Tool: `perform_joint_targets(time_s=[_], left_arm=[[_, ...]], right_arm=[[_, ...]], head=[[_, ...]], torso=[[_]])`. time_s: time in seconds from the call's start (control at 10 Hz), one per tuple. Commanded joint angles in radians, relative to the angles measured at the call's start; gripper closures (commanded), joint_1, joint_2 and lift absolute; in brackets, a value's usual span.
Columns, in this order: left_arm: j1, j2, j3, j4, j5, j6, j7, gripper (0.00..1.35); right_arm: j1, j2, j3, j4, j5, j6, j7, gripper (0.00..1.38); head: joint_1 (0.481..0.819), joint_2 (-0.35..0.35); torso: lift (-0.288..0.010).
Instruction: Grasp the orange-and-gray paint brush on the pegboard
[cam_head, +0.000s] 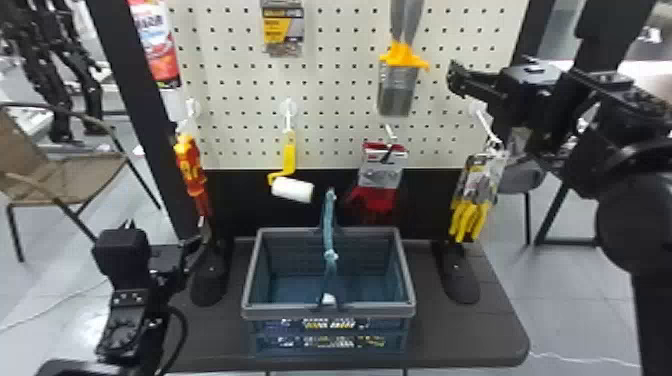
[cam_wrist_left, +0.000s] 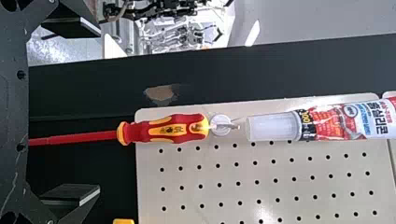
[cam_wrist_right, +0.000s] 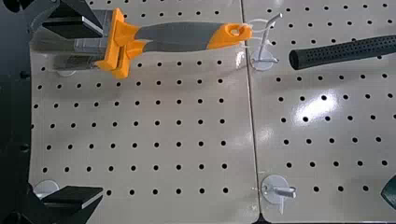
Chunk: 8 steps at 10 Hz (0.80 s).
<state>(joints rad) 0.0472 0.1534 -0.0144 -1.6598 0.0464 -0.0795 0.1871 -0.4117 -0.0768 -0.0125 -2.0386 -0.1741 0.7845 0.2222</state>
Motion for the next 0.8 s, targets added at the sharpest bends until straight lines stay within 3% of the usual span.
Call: perform_joint_targets(time_s=[0.0, 0.3, 0.7], left_arm=[[-0.001, 0.000, -0.001, 0.000, -0.002, 0.001, 0.000, 0.13], [-0.009, 0.003, -0.007, 0.005, 0.000, 0.006, 0.000, 0.13], [-0.017, 0.006, -0.010, 0.014, 0.003, 0.006, 0.000, 0.13]], right_arm=[[-0.029, -0.001, 0.000, 0.020, -0.022, 0.021, 0.026, 0.11], [-0.088, -0.003, 0.013, 0.086, -0.090, 0.035, 0.098, 0.11], [-0.205, -0.020, 0.097, 0.201, -0.120, 0.019, 0.161, 0.10]], head=[[0.549, 0.000], [0.549, 0.000], [0.549, 0.000]], torso=[[-0.100], [-0.100], [-0.100]])
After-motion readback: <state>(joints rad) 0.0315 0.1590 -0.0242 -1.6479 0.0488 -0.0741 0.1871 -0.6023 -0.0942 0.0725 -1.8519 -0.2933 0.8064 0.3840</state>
